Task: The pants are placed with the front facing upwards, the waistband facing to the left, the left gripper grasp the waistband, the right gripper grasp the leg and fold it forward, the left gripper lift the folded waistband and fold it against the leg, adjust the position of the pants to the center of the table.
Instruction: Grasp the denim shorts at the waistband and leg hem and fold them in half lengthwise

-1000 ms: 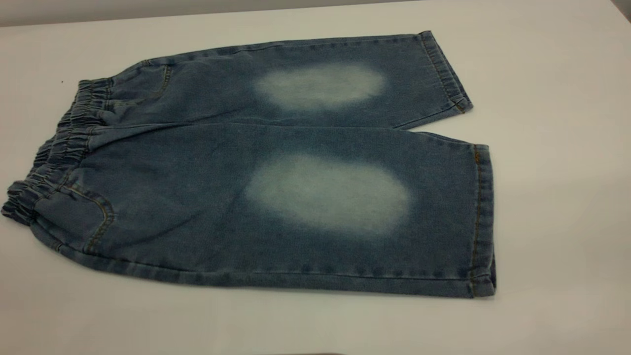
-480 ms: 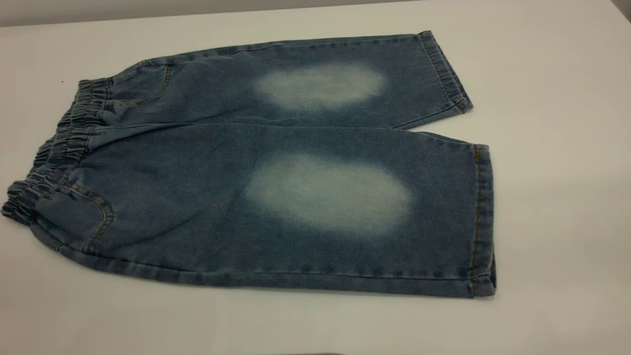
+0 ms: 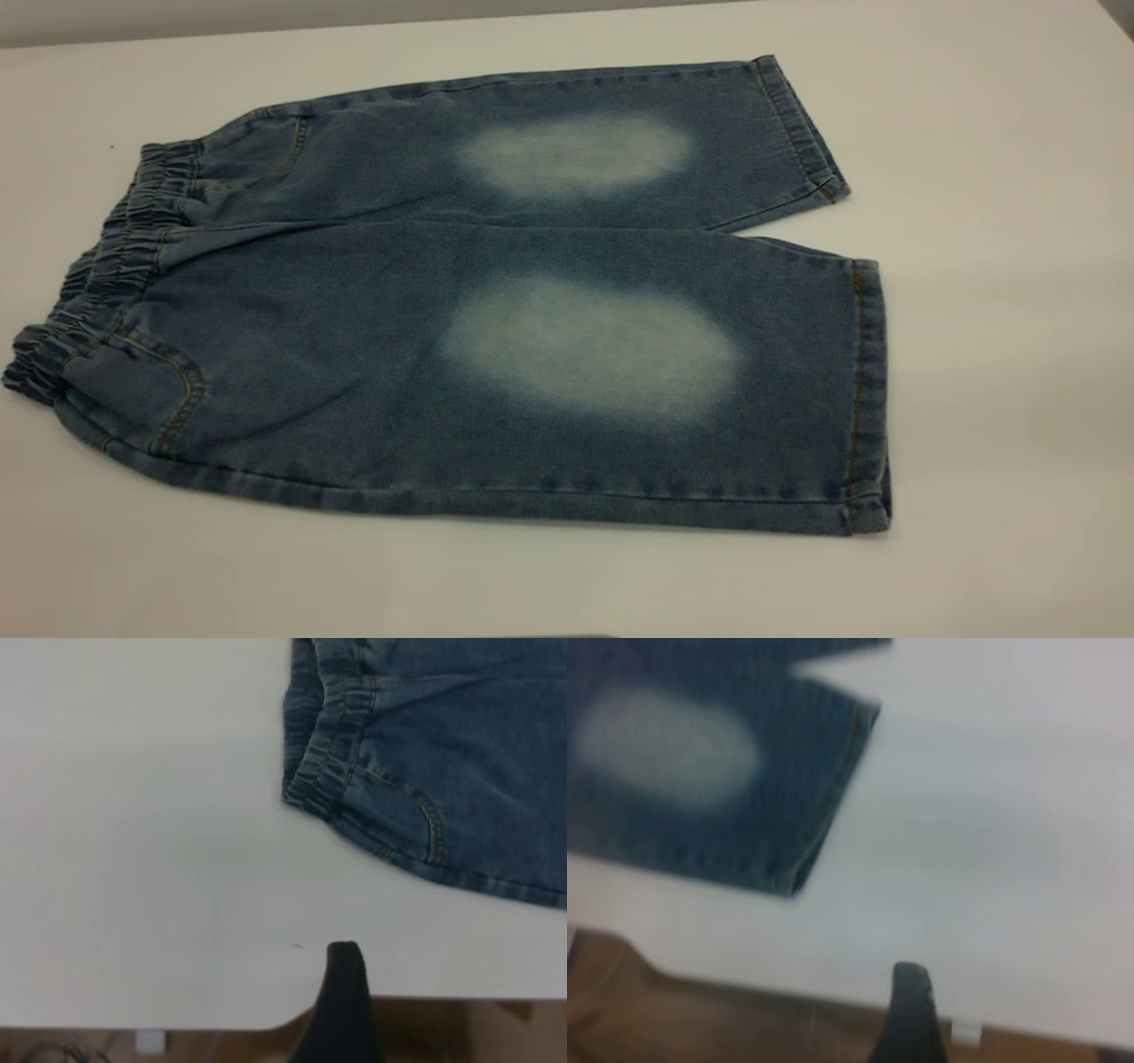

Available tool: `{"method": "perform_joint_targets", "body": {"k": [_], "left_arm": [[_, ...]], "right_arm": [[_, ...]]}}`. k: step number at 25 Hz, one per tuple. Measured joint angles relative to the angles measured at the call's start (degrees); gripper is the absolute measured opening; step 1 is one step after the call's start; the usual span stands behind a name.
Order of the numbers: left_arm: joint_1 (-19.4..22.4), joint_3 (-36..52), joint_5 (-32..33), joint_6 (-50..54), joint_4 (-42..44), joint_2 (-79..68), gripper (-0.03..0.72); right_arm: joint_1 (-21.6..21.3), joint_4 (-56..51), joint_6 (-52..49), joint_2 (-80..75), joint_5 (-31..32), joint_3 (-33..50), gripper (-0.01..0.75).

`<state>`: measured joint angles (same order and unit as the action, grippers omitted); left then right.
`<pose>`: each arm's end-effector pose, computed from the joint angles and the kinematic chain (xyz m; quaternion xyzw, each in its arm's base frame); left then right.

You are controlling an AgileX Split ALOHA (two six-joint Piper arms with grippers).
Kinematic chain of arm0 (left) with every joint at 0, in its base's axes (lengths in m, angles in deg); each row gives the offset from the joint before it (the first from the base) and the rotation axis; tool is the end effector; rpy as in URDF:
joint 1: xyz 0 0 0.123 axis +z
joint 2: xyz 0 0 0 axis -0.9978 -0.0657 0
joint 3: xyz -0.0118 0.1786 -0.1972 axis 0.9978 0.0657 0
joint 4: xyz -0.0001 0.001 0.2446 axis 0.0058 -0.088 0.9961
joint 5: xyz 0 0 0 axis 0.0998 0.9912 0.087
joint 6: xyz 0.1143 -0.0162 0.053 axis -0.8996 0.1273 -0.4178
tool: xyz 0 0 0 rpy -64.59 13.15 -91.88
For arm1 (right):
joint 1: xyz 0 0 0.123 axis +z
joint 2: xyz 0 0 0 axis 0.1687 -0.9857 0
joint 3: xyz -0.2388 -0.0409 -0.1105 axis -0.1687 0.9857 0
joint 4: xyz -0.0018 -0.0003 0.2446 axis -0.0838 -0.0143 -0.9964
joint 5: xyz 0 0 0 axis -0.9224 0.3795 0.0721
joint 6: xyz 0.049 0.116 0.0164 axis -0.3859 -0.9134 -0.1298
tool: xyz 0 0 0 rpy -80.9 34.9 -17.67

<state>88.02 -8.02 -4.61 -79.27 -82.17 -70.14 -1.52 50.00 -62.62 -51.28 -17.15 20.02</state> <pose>0.0710 -0.0011 0.2633 -0.0283 0.8941 -0.0142 0.4467 0.0734 0.0265 0.2283 -0.0286 0.9339 0.1053 0.3405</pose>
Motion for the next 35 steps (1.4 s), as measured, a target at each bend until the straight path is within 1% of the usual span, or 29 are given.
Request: {"method": "perform_joint_targets", "body": {"k": [3, 9, 12, 15, 19, 23, 27, 30, 35], "left_arm": [[0.00, -1.74, -4.29, 5.67, 1.19, -11.04, 0.570], [0.05, -3.72, -13.54, 17.27, 7.69, -31.93, 0.570], [0.10, -3.94, -18.85, 19.04, 9.20, -42.19, 0.570], [0.10, -4.44, -23.49, 19.39, 9.21, -52.61, 0.570], [0.60, -7.34, -27.41, 20.00, 8.82, -65.49, 0.570], [2.41, -11.61, -29.15, 18.74, 5.45, -75.44, 0.570], [2.89, -14.32, -30.56, 14.96, 0.43, -82.82, 0.570], [3.04, -15.64, -31.59, 14.13, -1.26, -87.30, 0.570], [4.07, -16.10, -35.40, 14.02, -2.89, -93.04, 0.570]], "right_arm": [[0.00, -2.99, 2.47, -8.34, -3.23, -0.12, 0.498], [0.00, -10.88, 5.23, -23.94, -15.72, -0.61, 0.498], [0.00, -14.75, 8.34, -31.53, -21.72, -0.61, 0.498], [0.00, -19.73, 12.19, -38.68, -26.23, -0.61, 0.498], [0.00, -27.53, 19.29, -45.62, -31.03, -0.61, 0.498], [0.00, -35.02, 26.81, -49.69, -34.09, -0.63, 0.498], [0.00, -41.45, 33.38, -51.80, -36.08, -0.68, 0.498], [0.00, -44.45, 36.24, -52.02, -37.08, -0.68, 0.498], [0.00, -45.63, 37.49, -52.02, -37.34, -0.68, 0.498]]}}
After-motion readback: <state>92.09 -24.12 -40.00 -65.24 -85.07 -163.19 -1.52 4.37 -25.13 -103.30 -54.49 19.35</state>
